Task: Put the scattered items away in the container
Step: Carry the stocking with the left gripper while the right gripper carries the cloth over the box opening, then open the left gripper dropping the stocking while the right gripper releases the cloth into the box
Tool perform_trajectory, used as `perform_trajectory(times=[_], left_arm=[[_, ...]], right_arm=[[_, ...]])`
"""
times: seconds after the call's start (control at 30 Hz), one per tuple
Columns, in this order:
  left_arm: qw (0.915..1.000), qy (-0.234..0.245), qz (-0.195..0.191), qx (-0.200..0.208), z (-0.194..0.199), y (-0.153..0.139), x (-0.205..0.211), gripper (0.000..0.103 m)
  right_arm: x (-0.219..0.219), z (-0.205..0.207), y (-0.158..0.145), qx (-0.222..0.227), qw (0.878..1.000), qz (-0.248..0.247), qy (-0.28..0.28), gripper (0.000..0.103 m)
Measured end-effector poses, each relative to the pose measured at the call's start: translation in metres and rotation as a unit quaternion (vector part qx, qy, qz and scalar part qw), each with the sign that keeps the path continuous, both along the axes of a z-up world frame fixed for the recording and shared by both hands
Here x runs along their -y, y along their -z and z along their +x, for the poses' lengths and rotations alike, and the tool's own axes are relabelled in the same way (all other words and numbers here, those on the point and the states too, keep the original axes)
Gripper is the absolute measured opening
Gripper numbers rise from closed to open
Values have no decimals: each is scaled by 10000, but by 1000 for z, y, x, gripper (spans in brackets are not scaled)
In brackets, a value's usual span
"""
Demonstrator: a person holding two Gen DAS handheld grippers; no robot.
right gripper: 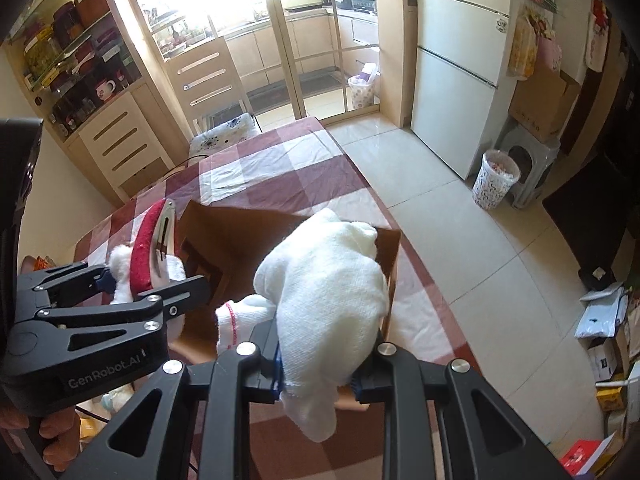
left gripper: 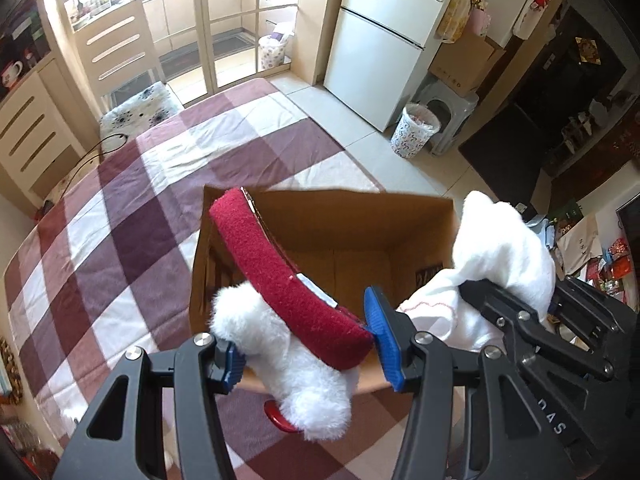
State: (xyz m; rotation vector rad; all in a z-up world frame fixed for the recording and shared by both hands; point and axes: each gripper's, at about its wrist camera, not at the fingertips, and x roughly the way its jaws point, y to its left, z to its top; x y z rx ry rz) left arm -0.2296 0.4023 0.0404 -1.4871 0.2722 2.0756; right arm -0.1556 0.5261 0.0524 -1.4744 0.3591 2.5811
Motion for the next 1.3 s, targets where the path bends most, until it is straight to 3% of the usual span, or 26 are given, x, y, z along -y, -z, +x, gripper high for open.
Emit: perform_trajectory(times=[0.33,0.87,1.3], left_arm=[[9996,-53,-53,286,-33,29,-14,55],[9988,155,-371,266,-35,62,-15,56],[9977,129,-632,202,-35,80,-10,61]], right_arm=[[-4,-33,31,315,9991,-189,-193,24],[4,-43,68,718,9958,-95,-551,24],[8,-46,76,767,9947,-72,-681,34]])
